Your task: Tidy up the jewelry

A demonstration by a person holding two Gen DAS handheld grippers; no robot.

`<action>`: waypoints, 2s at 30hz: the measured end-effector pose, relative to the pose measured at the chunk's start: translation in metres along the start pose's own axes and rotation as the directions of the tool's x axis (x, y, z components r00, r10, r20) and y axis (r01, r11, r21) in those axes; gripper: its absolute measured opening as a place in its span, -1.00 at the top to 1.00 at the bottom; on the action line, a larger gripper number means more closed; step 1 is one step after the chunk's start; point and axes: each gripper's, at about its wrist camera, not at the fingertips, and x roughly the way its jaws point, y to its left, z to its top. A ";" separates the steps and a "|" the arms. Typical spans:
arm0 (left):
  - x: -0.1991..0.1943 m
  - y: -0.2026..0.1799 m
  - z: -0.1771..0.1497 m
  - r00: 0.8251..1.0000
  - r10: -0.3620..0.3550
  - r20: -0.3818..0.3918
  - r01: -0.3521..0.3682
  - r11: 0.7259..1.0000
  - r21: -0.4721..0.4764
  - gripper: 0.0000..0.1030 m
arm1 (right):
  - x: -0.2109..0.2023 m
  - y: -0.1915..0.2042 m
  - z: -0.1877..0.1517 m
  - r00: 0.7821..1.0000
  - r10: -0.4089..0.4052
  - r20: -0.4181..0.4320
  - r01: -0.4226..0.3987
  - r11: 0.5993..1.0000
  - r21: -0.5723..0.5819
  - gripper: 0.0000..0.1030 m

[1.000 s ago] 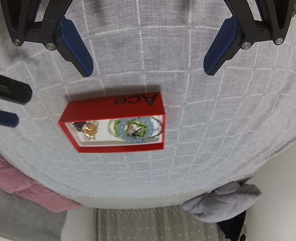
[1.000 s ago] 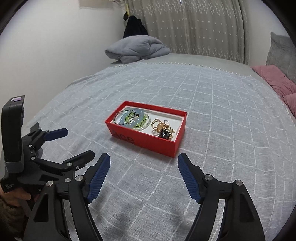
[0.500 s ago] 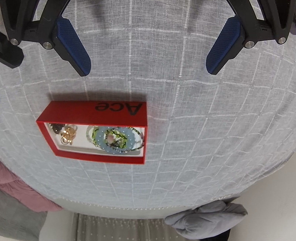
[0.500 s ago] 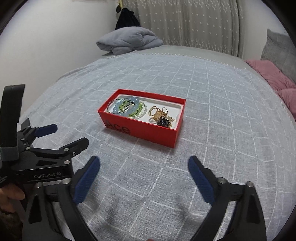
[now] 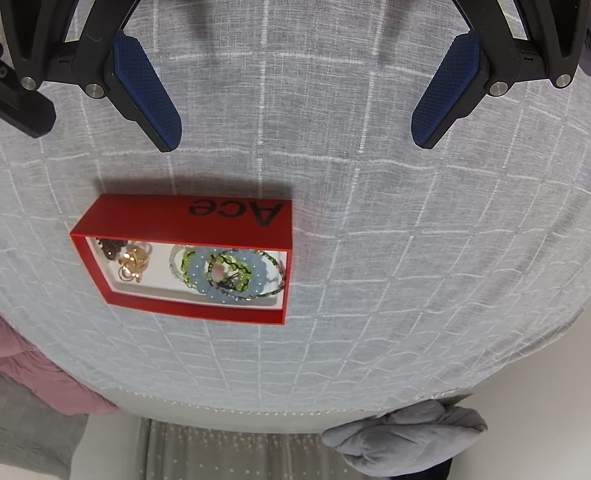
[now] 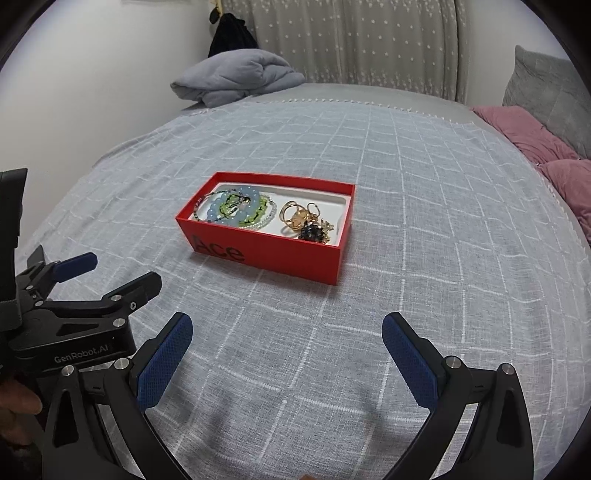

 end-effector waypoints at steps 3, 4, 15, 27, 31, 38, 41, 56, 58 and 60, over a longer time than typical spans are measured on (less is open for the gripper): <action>0.000 0.000 0.000 1.000 -0.001 -0.002 0.001 1.000 -0.006 -0.98 | 0.000 -0.002 0.001 1.000 -0.006 0.002 0.006 1.000 0.010 -1.00; 0.000 0.001 0.000 1.000 -0.001 0.000 0.001 1.000 -0.009 -0.98 | 0.000 -0.003 0.001 1.000 -0.007 0.003 0.007 1.000 0.012 -1.00; 0.002 0.000 0.000 1.000 -0.006 -0.006 0.006 1.000 -0.015 -0.98 | -0.001 -0.003 0.001 1.000 -0.029 0.005 0.029 1.000 0.008 -1.00; 0.001 0.001 0.001 1.000 -0.003 0.002 0.003 1.000 -0.019 -0.98 | -0.001 -0.003 0.001 0.999 -0.036 0.000 0.036 0.999 0.006 -1.00; 0.001 0.000 0.000 1.000 -0.001 0.003 0.001 1.000 -0.014 -0.98 | -0.001 -0.002 0.001 0.999 -0.038 -0.002 0.038 0.999 0.001 -1.00; 0.000 0.002 0.000 1.000 0.003 0.005 -0.003 1.000 -0.020 -0.98 | -0.001 -0.002 0.001 0.999 -0.042 -0.006 0.042 0.999 0.000 -1.00; 0.000 0.001 -0.001 1.000 0.005 0.007 -0.005 1.000 -0.015 -0.98 | 0.000 -0.002 0.000 0.999 -0.046 -0.010 0.046 0.999 0.003 -1.00; 0.000 0.003 0.000 1.000 0.025 0.014 -0.024 1.000 -0.016 -0.98 | 0.000 -0.002 0.001 0.999 -0.045 -0.012 0.045 0.999 0.002 -1.00; 0.000 0.003 0.000 1.000 0.027 0.012 -0.027 0.999 -0.017 -0.98 | 0.001 -0.002 0.000 0.999 -0.045 -0.013 0.045 0.999 -0.001 -1.00; 0.001 0.003 0.000 0.999 0.031 0.012 -0.031 0.999 -0.016 -0.98 | 0.001 -0.002 0.000 0.999 -0.046 -0.013 0.045 0.999 -0.002 -1.00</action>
